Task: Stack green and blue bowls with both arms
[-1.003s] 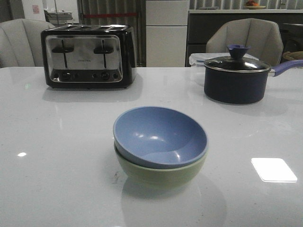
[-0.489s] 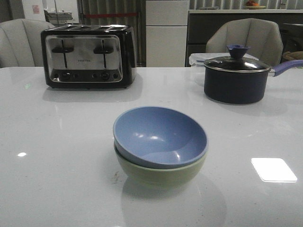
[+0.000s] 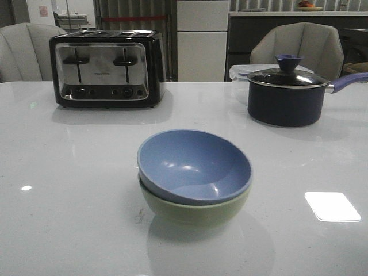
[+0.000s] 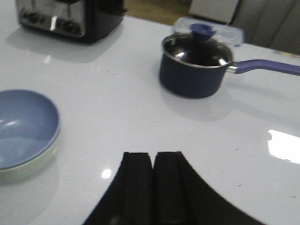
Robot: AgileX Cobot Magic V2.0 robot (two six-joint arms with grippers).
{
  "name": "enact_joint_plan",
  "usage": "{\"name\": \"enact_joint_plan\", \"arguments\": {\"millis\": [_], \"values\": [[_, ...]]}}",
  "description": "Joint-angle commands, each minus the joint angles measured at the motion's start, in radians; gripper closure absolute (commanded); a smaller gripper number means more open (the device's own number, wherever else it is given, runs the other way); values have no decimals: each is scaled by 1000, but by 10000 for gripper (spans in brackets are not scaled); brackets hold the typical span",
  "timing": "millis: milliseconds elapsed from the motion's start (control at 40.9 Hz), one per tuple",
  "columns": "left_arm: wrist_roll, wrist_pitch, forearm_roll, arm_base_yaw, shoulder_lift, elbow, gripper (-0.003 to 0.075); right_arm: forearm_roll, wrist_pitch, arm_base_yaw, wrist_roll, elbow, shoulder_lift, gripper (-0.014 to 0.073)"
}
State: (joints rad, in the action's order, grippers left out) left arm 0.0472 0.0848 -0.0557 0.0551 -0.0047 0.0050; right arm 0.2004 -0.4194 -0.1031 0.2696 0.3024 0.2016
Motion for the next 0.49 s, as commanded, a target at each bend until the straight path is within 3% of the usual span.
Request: {"name": "enact_joint_plan", "arguments": {"millis": [0,342,465], "values": [[-8,-95,0,-2,-21,3,627,5,201,72,8,-85,-84,564],[-8,-95,0,-2,-21,3,627,23,412,115,8,-331,-232,564],[-8,-93,0,-2,-21,3,627,24,396,115,8,-327,-231,564]]}}
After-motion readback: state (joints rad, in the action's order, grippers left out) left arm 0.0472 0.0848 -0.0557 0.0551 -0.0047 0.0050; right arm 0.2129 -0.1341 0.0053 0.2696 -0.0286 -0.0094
